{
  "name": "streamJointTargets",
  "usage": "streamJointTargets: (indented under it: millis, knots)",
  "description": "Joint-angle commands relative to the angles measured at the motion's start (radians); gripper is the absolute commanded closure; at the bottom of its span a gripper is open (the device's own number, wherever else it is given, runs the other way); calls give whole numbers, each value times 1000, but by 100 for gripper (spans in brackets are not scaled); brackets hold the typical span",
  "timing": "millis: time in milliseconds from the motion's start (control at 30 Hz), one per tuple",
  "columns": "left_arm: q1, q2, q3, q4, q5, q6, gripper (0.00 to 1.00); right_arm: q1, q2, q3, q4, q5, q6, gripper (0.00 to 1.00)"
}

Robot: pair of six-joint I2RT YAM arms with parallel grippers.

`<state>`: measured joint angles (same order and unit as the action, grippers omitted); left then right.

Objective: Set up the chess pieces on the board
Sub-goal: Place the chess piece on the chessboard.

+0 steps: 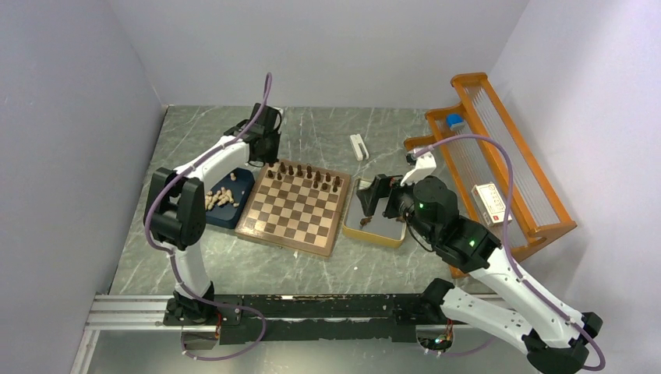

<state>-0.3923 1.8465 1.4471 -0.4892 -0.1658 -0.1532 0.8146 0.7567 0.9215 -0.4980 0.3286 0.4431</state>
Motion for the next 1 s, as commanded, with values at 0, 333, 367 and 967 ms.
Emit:
streamJointTargets:
  millis: [0,333,367,967]
  knots:
    - [10,33,2,68,35,11,90,0,-14,-12,26,5,-13,0]
    - [10,90,33,75,32,20,90,0,1,-20,38,1,-26,0]
    - [10,93,30,77,34,20,90,0,-1,-22,39,3,-26,0]
    - [10,143,32,94,33,25,89,0,-14,-37,61,12,-27,0]
